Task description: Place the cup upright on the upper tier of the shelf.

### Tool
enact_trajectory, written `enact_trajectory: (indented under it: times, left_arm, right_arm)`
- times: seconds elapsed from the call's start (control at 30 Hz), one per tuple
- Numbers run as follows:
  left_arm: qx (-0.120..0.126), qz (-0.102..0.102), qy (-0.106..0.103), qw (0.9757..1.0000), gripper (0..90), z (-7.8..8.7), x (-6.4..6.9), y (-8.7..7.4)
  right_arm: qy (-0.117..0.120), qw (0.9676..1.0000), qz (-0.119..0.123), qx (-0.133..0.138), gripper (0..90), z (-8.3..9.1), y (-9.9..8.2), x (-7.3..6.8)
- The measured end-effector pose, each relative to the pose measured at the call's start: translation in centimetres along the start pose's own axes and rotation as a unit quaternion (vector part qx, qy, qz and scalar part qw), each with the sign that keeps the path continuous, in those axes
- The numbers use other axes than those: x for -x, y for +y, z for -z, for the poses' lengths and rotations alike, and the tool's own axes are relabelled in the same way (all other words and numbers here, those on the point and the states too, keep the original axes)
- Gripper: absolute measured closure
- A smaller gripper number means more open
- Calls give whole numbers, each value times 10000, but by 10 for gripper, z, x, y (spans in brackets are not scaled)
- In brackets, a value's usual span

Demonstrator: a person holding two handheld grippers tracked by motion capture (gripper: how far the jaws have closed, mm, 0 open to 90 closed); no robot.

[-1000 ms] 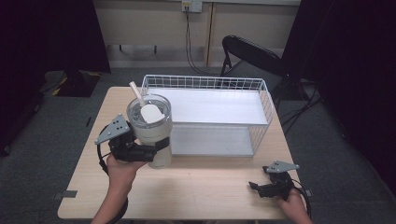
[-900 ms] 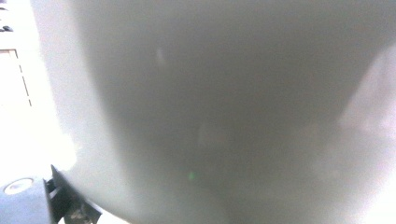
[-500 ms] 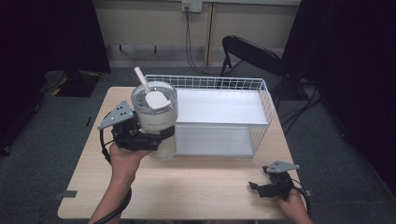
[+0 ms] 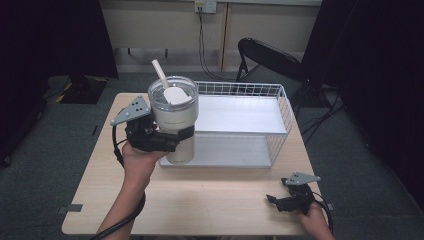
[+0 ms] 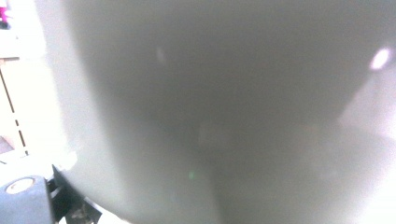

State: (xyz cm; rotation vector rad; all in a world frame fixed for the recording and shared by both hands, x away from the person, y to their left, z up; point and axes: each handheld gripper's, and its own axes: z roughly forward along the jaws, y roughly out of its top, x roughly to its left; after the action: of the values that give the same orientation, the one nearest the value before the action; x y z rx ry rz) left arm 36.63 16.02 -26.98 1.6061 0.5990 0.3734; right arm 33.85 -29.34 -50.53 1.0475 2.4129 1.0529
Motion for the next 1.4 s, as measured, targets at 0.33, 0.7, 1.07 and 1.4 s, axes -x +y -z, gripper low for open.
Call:
enact_trajectory:
  times: [0.33, 0.7, 1.07, 1.4]
  left_arm:
    - [22, 63, -35, 10000, 75, -6, -5, 18]
    - [80, 12, -56, 10000, 75, -9, -10, 33]
    - [-14, -35, 72, 10000, 76, -26, -16, 44]
    - [-35, -81, 77, 9999, 76, -39, -21, 51]
  right_arm:
    - [-1, 10000, -5, 3, 106, 0, 0, 0]
    - [-5, 10000, 2, 10, 106, 0, 0, 0]
    - [-5, 10000, 3, 11, 106, 0, 0, 0]
    - [-5, 10000, 2, 10, 106, 0, 0, 0]
